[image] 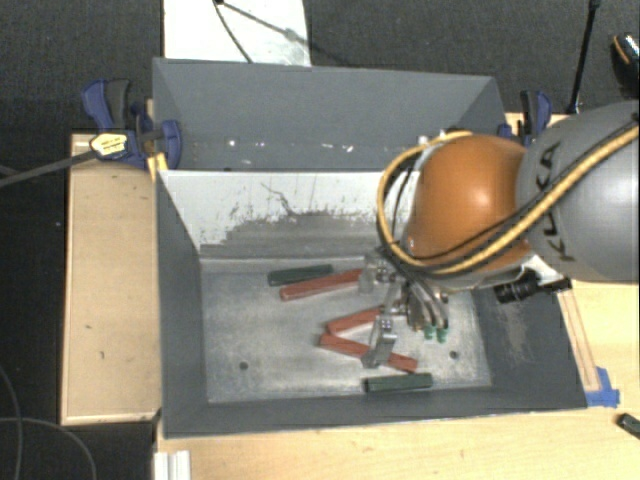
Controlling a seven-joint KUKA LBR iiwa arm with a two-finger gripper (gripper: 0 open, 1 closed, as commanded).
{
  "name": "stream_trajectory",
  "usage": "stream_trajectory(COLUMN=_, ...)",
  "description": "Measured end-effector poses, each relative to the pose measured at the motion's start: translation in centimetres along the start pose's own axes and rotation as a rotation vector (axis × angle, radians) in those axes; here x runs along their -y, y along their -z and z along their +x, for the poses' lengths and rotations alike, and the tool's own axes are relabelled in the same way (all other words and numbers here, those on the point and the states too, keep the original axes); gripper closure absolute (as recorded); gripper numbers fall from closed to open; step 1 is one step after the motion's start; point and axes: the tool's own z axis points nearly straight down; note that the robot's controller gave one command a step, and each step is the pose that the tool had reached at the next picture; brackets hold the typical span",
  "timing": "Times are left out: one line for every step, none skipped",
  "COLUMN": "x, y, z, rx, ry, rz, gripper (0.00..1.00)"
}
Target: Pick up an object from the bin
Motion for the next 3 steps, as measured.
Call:
stream_trajectory(x=-1.1, y=-12.1, z=-5.9, rx=0.002, ry=0.264, rz=-0.004, gripper=0.0)
stream_trajectory(x=8.2, y=-11.8, z=-3.8, rx=0.003, ry=0.785, rz=-0.001, gripper=0.0)
stream_trajectory(x=7.9, y=-11.7, z=-4.0, rx=0.007, ry=0.779, rz=-0.002, gripper=1.0)
